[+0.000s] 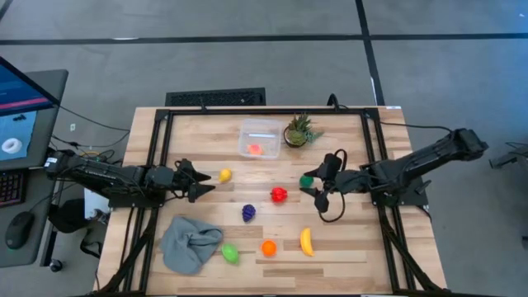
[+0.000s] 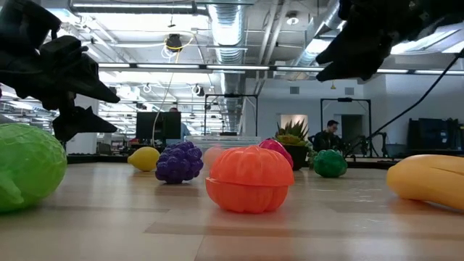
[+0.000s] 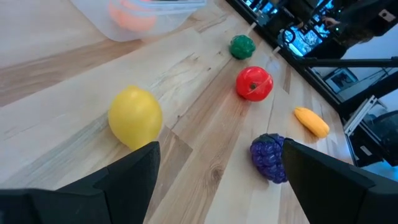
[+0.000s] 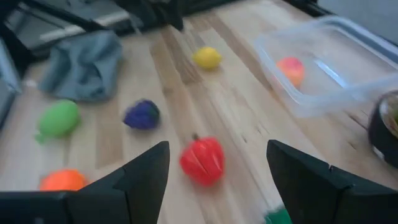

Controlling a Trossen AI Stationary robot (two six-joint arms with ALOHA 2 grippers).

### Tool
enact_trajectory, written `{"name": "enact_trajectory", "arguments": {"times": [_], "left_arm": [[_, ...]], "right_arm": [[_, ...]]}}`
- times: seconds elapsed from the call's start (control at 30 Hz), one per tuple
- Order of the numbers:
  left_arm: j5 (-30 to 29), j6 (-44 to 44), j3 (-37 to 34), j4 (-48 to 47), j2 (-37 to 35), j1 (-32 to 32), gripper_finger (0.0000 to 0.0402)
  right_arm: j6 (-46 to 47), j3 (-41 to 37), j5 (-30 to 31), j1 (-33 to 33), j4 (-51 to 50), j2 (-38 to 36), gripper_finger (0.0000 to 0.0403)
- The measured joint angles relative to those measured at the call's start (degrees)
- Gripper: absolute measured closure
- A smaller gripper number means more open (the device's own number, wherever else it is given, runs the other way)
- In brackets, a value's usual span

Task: Pick and placing Produce into tupperware
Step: Put the red apple into the transparent container

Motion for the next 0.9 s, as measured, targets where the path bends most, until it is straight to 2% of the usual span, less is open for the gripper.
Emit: {"name": "enact_trajectory", "arguments": {"times": [0.27, 0.43, 0.7, 0.9], "left_arm": [[-0.41, -0.28, 0.0, 0.0, 0.0, 0.0, 0.0078], [-0.8, -0.28, 0.0, 0.0, 0.0, 0.02, 0.0078], [-1.01, -0.9, 0.0, 0.0, 0.0, 0.02, 0.0078], [-1.01, -0.92, 0.0, 0.0, 0.0, 0.01, 0.0078]], "right_arm": [[-6.16, -2.22, -4.74, -2.3, 5.08, 0.54, 0.0112], [-10.71, -1.65, -12.4, -4.05, 8.46, 5.46, 0.0112], [-15.74, 4.69, -14.31, -5.74, 6.01, 15.86, 0.0112], [-16.57, 9.94, -19.93, -8.65, -0.02, 21.69, 0.011]]}}
